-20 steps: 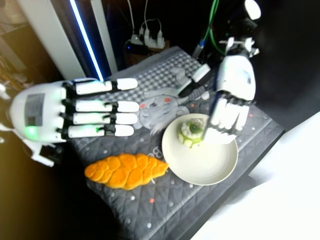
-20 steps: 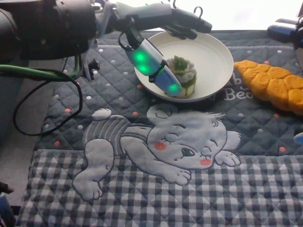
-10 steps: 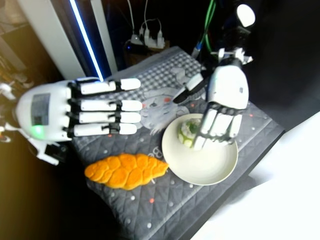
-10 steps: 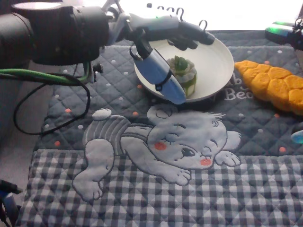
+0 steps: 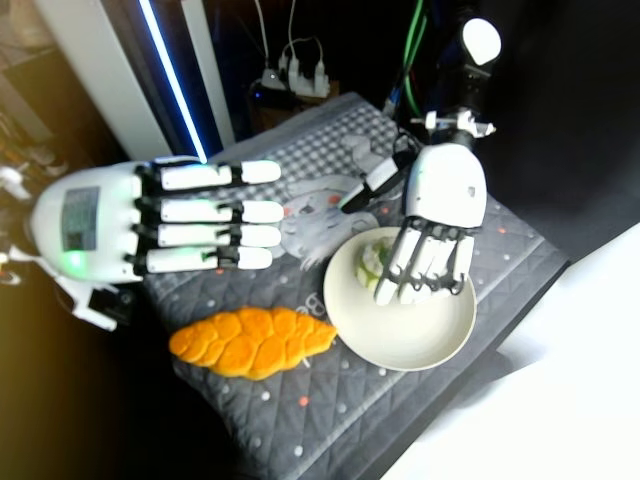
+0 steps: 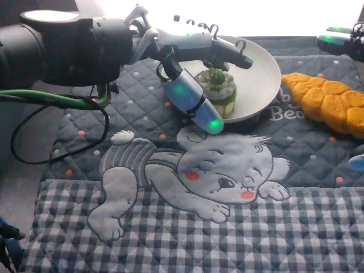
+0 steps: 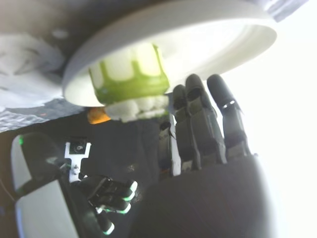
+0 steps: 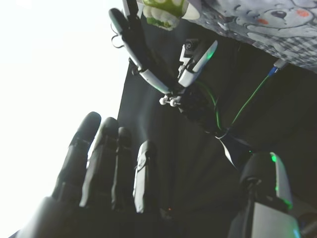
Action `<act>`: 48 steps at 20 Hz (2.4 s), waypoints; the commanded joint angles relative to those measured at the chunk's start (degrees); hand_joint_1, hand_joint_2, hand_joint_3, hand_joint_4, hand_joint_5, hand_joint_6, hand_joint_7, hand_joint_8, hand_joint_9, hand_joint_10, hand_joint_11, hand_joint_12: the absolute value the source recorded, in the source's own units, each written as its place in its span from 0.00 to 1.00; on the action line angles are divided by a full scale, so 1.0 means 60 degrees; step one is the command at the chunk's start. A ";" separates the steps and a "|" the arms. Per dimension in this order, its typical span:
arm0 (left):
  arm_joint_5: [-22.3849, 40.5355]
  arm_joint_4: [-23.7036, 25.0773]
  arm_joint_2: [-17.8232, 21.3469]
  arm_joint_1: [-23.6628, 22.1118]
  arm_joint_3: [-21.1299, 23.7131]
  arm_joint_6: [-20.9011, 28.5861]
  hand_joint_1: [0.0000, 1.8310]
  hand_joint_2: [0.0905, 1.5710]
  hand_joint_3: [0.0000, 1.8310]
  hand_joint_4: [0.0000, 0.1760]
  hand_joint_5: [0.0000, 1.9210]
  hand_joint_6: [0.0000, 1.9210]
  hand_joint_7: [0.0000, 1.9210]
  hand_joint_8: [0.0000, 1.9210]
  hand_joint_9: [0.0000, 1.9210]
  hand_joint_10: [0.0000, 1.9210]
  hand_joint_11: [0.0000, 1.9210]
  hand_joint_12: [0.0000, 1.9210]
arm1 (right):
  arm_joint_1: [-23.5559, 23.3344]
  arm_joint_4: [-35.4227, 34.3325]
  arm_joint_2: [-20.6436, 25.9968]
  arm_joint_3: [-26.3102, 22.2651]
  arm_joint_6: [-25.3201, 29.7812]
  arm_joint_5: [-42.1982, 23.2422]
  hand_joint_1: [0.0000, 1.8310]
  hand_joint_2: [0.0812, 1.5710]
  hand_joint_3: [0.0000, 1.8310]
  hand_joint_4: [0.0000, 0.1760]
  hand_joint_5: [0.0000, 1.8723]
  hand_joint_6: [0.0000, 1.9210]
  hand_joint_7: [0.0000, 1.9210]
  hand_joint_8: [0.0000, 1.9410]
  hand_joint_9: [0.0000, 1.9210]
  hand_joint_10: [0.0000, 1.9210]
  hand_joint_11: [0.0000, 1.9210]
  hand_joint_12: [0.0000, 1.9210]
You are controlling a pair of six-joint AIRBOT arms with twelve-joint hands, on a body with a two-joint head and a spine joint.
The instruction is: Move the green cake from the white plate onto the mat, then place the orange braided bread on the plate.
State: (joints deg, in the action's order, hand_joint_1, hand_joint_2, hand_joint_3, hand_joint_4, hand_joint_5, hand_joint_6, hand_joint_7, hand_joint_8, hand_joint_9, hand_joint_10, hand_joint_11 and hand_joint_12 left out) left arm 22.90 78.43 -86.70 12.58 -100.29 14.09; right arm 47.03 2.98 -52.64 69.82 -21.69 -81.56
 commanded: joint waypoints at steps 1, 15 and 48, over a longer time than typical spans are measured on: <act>0.0227 -0.0323 -0.0010 -0.0008 -0.0049 0.0059 0.29 0.43 0.00 1.00 0.18 0.01 0.32 0.02 0.31 0.03 0.00 0.61 | -0.0135 -0.0325 0.0071 0.0038 0.0037 -0.1188 0.39 0.45 0.00 0.93 0.11 0.00 0.13 0.00 0.15 0.00 0.01 0.41; 0.0011 -0.0294 -0.0133 0.0137 -0.0238 0.0071 0.75 0.68 0.00 0.00 0.56 0.40 0.49 0.53 0.45 0.63 0.30 0.56 | -0.0150 -0.0295 0.0021 0.0031 0.0038 -0.1221 0.39 0.47 0.00 0.84 0.11 0.00 0.15 0.00 0.16 0.00 0.01 0.42; 0.1449 0.0257 0.4435 0.0562 0.4336 -0.0583 0.75 0.70 0.00 0.00 0.51 0.55 0.49 0.44 0.43 0.68 0.36 0.60 | -0.0149 -0.0293 0.0006 -0.0019 0.0134 -0.1186 0.35 0.56 0.01 0.76 0.14 0.00 0.16 0.00 0.14 0.00 0.00 0.37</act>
State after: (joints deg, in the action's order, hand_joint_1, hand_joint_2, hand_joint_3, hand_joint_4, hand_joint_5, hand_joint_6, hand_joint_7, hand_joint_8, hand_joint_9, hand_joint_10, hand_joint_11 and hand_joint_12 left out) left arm 30.20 82.70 -60.49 16.62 -74.41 10.35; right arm 46.63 3.14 -53.01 69.63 -21.39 -81.97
